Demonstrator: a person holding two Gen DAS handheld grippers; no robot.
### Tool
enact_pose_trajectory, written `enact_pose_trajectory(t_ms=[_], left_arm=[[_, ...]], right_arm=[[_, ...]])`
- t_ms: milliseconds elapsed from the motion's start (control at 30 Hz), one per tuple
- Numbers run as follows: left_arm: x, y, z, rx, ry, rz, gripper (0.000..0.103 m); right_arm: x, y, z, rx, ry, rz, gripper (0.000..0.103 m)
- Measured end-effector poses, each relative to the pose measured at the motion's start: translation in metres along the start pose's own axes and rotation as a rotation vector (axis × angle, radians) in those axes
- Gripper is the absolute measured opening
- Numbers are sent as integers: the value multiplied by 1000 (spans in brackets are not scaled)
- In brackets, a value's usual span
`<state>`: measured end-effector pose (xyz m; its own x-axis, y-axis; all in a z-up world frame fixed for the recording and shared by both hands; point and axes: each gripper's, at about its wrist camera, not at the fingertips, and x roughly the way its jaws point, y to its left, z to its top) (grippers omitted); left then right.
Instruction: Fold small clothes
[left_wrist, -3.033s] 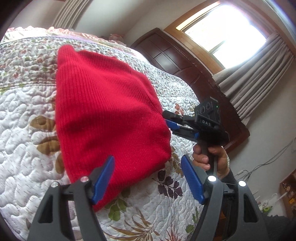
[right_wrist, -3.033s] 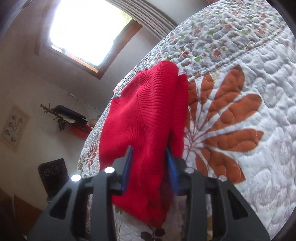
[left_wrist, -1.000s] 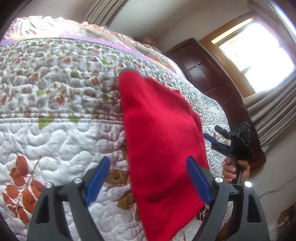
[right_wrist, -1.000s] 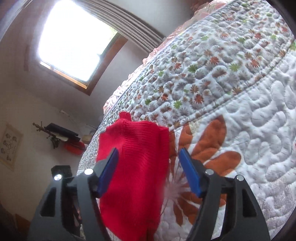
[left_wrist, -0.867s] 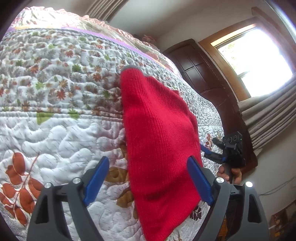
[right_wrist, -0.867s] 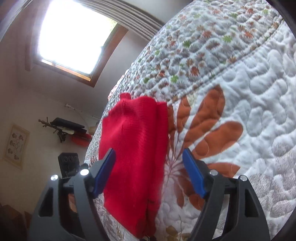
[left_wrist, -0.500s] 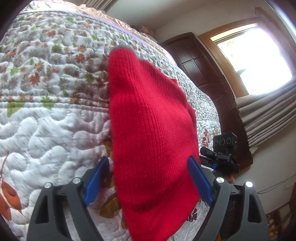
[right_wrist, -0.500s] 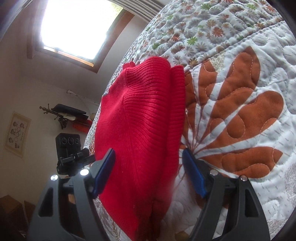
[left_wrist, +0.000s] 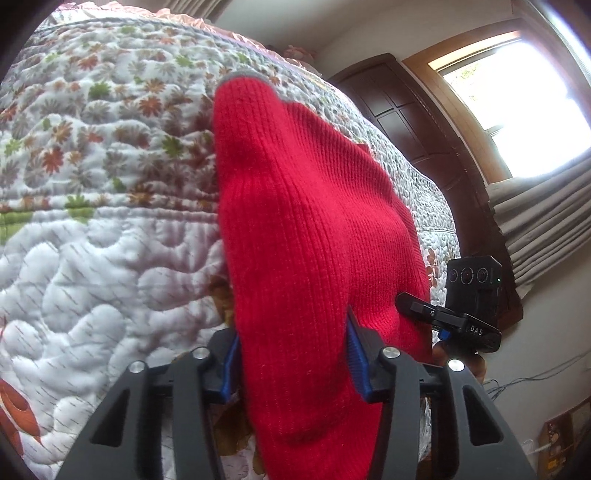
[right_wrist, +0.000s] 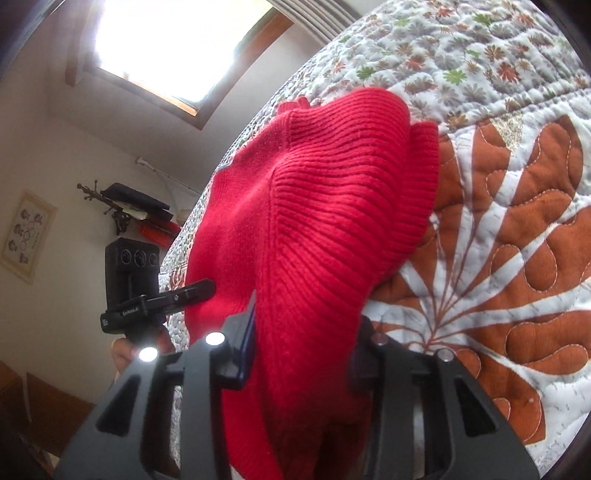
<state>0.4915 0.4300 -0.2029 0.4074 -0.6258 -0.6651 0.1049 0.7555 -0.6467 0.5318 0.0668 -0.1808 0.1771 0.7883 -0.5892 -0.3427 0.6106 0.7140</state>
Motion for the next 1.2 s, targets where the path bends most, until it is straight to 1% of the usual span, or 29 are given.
enact_pose_trajectory(t_ms=[67, 200, 300, 433, 533, 667, 767, 833, 867, 900, 933, 967, 1000, 1033, 1067, 1100, 1133, 1167, 1200], left_arm=[[-8, -7, 1, 24, -3, 31, 40], [-37, -23, 1, 52, -15, 48, 38], [-73, -24, -6, 57, -33, 65, 38], [-132, -9, -30, 35, -64, 94, 38], [-173, 18, -57, 6, -82, 123, 38], [-208, 74, -93, -68, -93, 163, 38], [-212, 113, -113, -130, -79, 178, 38], [-205, 133, -123, -159, -71, 172, 39], [-202, 139, -127, -170, -80, 158, 42], [-201, 143, -130, -179, -94, 143, 43], [-201, 145, -131, -185, -110, 134, 47], [-203, 144, -132, -189, -123, 123, 50], [-208, 142, -133, -191, -143, 125, 52], [-219, 139, -135, -187, -182, 149, 55], [-232, 135, -138, -173, -234, 171, 60], [-247, 128, -142, -152, -291, 188, 62], [-259, 119, -147, -127, -340, 178, 63], [-268, 109, -152, -100, -371, 148, 63], [-271, 97, -157, -71, -382, 113, 63]], right_arm=[[-5, 13, 0, -8, -17, -27, 33], [-13, 52, -1, -47, -41, -67, 32], [-12, 89, -5, -88, -36, -58, 32], [8, 141, -20, -124, -12, -3, 32], [39, 172, -41, -144, 20, 45, 32], [97, 198, -75, -146, 95, 82, 32], [137, 201, -95, -122, 146, 93, 32], [153, 198, -102, -116, 154, 85, 33], [157, 196, -103, -111, 151, 86, 34], [159, 193, -103, -106, 154, 89, 37], [160, 191, -102, -103, 160, 79, 40], [156, 180, -100, -108, 162, 62, 46], [154, 181, -98, -121, 167, 47, 49], [147, 182, -95, -137, 159, 26, 50], [135, 186, -91, -158, 130, 1, 51], [120, 188, -86, -182, 88, -17, 51], [106, 192, -80, -197, 38, -27, 51], [94, 198, -73, -207, -6, -29, 51], [87, 206, -67, -220, -39, -23, 48]])
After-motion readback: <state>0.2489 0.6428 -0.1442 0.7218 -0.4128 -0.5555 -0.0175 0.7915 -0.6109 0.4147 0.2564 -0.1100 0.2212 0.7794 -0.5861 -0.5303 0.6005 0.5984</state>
